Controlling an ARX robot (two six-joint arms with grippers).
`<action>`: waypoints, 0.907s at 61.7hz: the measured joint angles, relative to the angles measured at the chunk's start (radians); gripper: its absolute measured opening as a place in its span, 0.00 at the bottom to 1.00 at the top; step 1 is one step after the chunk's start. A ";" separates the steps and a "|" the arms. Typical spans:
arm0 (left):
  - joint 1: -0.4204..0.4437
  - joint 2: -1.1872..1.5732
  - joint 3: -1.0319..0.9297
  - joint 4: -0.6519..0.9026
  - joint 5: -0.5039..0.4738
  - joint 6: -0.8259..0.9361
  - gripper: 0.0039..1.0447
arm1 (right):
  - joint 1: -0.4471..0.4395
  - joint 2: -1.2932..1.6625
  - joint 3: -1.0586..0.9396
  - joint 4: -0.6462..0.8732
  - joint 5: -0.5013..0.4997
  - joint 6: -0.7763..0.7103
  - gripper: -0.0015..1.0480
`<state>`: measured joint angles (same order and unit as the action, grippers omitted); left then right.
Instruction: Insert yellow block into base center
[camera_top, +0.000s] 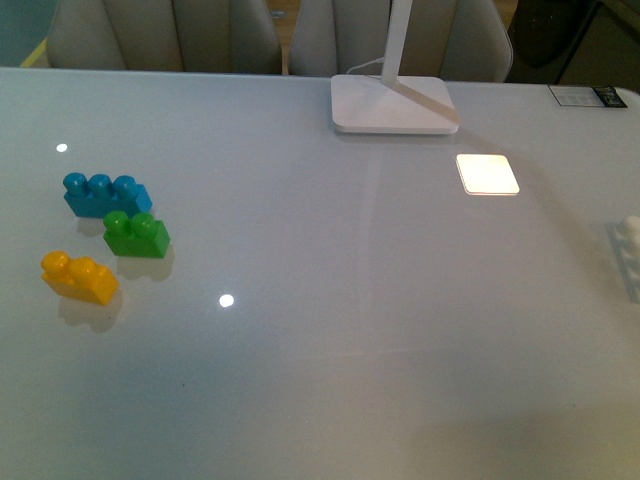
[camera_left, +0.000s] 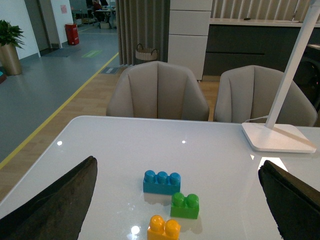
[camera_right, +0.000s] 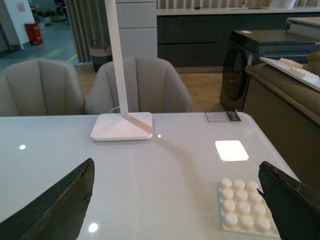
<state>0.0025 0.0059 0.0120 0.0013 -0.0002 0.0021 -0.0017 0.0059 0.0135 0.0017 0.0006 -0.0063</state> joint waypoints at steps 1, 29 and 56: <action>0.000 0.000 0.000 0.000 0.000 0.000 0.93 | 0.000 0.000 0.000 0.000 0.000 0.000 0.92; 0.000 0.000 0.000 0.000 0.000 0.000 0.93 | 0.000 0.000 0.000 0.000 0.000 0.000 0.92; 0.000 -0.001 0.000 -0.001 0.001 0.000 0.93 | -0.035 0.307 0.103 -0.112 0.359 0.055 0.92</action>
<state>0.0021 0.0051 0.0120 0.0006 0.0006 0.0021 -0.0364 0.3134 0.1162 -0.1104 0.3592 0.0486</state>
